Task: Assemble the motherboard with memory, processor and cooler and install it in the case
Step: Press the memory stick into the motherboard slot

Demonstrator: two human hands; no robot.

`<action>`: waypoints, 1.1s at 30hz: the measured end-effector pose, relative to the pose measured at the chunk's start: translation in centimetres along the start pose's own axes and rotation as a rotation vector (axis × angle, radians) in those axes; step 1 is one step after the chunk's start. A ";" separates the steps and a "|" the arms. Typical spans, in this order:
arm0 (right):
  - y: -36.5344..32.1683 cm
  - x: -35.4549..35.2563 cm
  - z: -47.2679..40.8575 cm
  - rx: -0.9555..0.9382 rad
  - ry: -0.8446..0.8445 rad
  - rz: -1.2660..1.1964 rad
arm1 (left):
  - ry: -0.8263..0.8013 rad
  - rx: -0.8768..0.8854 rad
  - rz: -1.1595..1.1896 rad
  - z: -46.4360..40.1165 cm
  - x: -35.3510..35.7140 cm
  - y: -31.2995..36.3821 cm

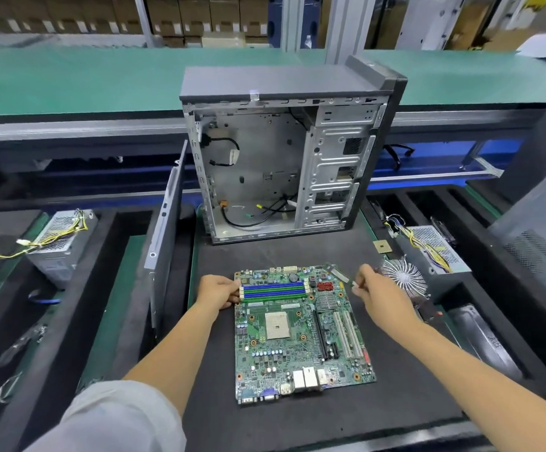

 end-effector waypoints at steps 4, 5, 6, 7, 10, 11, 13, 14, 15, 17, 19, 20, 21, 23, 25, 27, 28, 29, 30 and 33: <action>-6.2 1.1 -1.5 -0.226 -0.059 -0.177 | 0.022 0.026 -0.018 -0.1 0.2 -0.3; -7.4 1.8 -2.1 -0.260 -0.074 -0.193 | 0.030 0.041 -0.030 -0.1 0.3 -0.4; -8.6 2.6 -2.7 -0.293 -0.092 -0.193 | 0.037 0.056 -0.041 -0.1 0.4 -0.5; -9.5 3.5 -3.2 -0.326 -0.109 -0.180 | 0.046 0.069 -0.047 -0.1 0.4 -0.6; -11.3 5.7 -4.8 -0.394 -0.131 -0.159 | 0.070 0.149 -0.063 0.3 0.4 -0.6; -11.5 6.2 -5.2 -0.395 -0.140 -0.171 | 0.088 0.202 -0.078 0.5 0.4 -0.5; -11.4 7.3 -5.8 -0.385 -0.175 -0.201 | 0.116 0.323 -0.093 1.0 0.3 -0.2; -11.3 7.6 -6.0 -0.378 -0.193 -0.219 | 0.101 0.386 -0.095 1.2 0.3 -0.1; -11.1 7.9 -6.1 -0.368 -0.208 -0.241 | 0.064 0.442 -0.100 1.4 0.4 0.1; -10.9 8.1 -6.3 -0.358 -0.223 -0.282 | -0.020 0.505 -0.116 1.5 0.8 0.5; -10.9 8.2 -6.4 -0.366 -0.235 -0.304 | -0.041 0.542 -0.157 1.3 1.0 0.8; -10.8 8.2 -6.4 -0.366 -0.246 -0.316 | -0.026 0.556 -0.183 1.1 1.0 1.0; -10.6 8.1 -6.5 -0.359 -0.260 -0.324 | -0.007 0.565 -0.202 1.0 1.1 1.2; -9.7 7.7 -6.9 -0.339 -0.258 -0.317 | 0.015 0.571 -0.219 0.7 1.1 1.3; -8.0 7.0 -7.4 -0.280 -0.229 -0.361 | 0.020 0.579 -0.224 0.6 1.2 1.2; -6.2 6.6 -7.7 -0.176 -0.257 -0.459 | 0.030 0.576 -0.203 0.6 1.3 0.8; -5.6 6.5 -7.8 -0.134 -0.294 -0.485 | 0.036 0.571 -0.185 0.6 1.3 0.7; -5.2 6.5 -7.7 -0.111 -0.327 -0.484 | 0.043 0.565 -0.168 0.6 1.3 0.5; -4.9 6.6 -7.7 -0.096 -0.348 -0.479 | 0.048 0.561 -0.155 0.7 1.3 0.4; -4.6 6.8 -7.8 -0.059 -0.361 -0.464 | 0.061 0.557 -0.125 0.7 1.3 0.1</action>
Point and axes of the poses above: each hand's wrist, its own z-axis away from the middle knuckle, its own x-axis out of the palm, y = z × x, the point moved 3 cm from there along -z, towards the middle knuckle, and after that the axes turned 13 degrees about x, right-handed, at the moved point
